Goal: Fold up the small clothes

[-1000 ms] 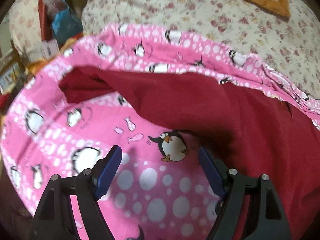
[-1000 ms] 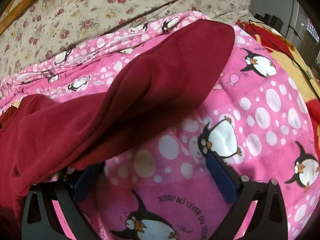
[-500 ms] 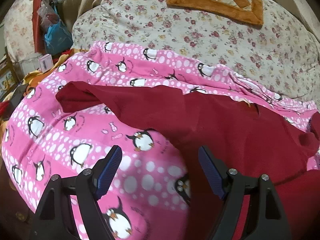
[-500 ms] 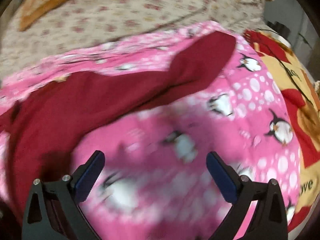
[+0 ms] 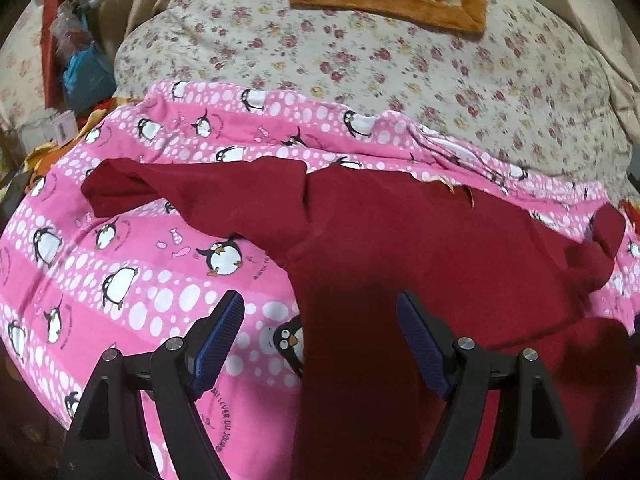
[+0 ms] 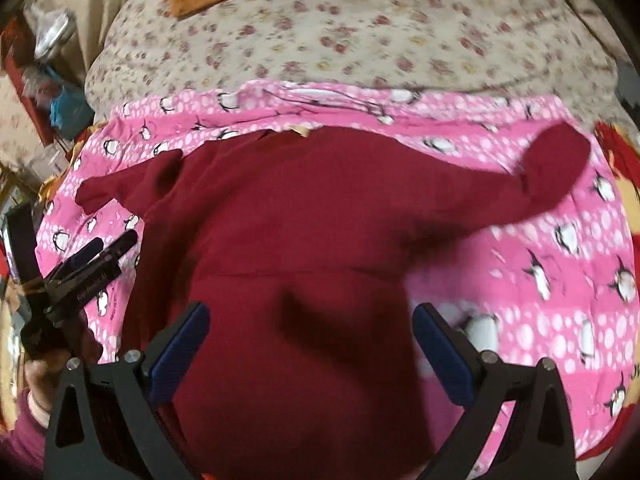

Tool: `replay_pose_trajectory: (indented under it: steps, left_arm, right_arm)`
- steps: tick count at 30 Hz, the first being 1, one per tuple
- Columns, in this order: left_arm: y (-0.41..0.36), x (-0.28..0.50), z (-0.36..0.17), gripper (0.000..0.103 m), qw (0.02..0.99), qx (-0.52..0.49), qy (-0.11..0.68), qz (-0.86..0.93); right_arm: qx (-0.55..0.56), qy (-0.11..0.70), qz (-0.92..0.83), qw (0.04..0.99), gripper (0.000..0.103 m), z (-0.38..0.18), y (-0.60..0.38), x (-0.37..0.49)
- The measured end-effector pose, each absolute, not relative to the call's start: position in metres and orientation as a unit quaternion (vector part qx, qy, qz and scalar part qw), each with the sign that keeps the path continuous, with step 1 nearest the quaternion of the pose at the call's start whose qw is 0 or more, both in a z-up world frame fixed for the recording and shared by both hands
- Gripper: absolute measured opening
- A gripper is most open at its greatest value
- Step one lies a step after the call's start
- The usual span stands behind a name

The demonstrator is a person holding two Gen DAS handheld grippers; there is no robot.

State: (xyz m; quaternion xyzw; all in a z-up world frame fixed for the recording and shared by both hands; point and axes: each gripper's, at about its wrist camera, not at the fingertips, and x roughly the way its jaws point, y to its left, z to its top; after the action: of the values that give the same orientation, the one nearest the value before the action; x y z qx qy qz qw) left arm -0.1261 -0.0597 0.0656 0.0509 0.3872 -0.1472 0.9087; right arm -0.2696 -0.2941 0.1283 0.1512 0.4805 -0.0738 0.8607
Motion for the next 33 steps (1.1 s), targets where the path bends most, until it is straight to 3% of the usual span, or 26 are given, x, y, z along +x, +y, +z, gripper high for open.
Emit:
replay_pose_trajectory:
  steps: [33]
  left_arm:
    - [-0.070, -0.111, 0.057, 0.061, 0.903, 0.053, 0.397, -0.153]
  right_arm:
    - [0.090, 0.486, -0.107, 0.862, 0.103, 0.099, -0.254, -0.210]
